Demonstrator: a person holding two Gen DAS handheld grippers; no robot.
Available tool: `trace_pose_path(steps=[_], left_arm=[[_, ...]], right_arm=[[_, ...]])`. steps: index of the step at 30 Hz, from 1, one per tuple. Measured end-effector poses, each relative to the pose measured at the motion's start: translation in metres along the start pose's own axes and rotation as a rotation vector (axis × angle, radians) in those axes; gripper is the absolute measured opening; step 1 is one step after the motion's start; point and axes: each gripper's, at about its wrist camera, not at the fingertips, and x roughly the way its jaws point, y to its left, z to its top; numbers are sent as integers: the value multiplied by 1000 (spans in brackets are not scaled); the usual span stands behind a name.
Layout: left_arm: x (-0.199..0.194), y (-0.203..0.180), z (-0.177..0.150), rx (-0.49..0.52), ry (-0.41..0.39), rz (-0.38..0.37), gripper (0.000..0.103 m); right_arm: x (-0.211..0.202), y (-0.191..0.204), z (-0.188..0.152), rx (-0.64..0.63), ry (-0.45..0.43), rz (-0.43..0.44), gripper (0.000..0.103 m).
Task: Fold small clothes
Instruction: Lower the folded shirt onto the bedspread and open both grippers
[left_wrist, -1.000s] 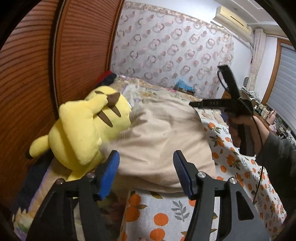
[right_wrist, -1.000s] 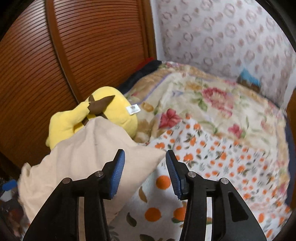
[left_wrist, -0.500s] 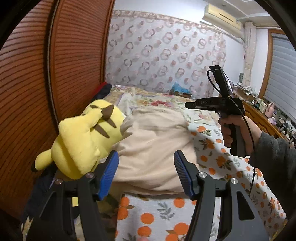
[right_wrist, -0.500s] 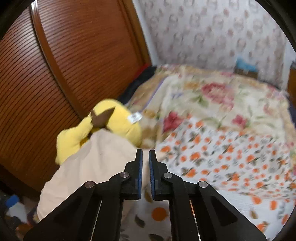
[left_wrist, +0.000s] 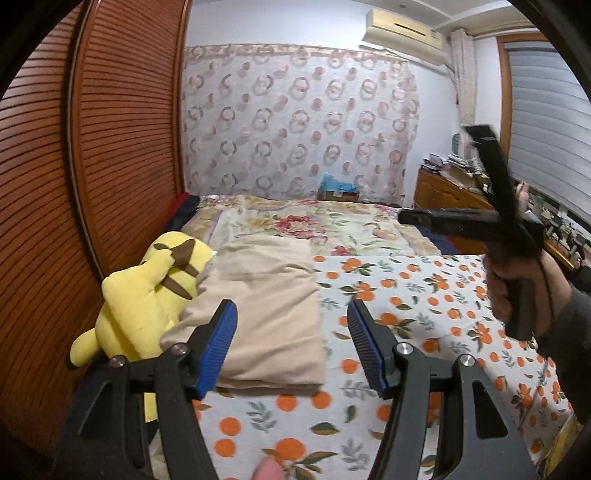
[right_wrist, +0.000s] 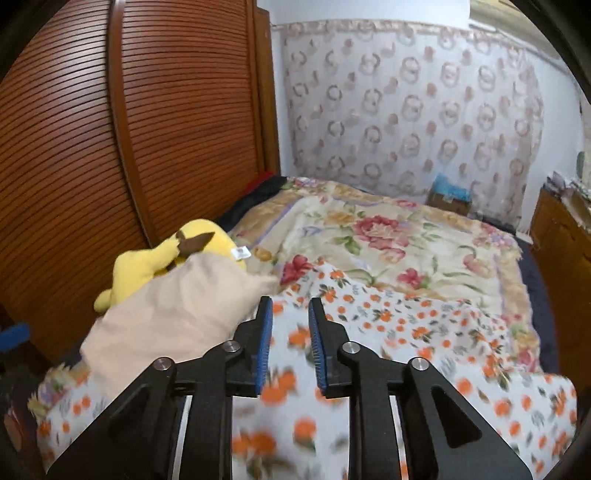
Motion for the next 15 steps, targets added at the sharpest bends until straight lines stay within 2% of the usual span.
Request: trace_pose_path(steps=[8, 15], left_arm=[[-4, -44, 5, 29, -17, -34, 61], [-3, -80, 10, 37, -16, -89, 62]], right_arm=[[-83, -4, -58, 20, -26, -32, 55], [-132, -21, -91, 74, -49, -115, 70]])
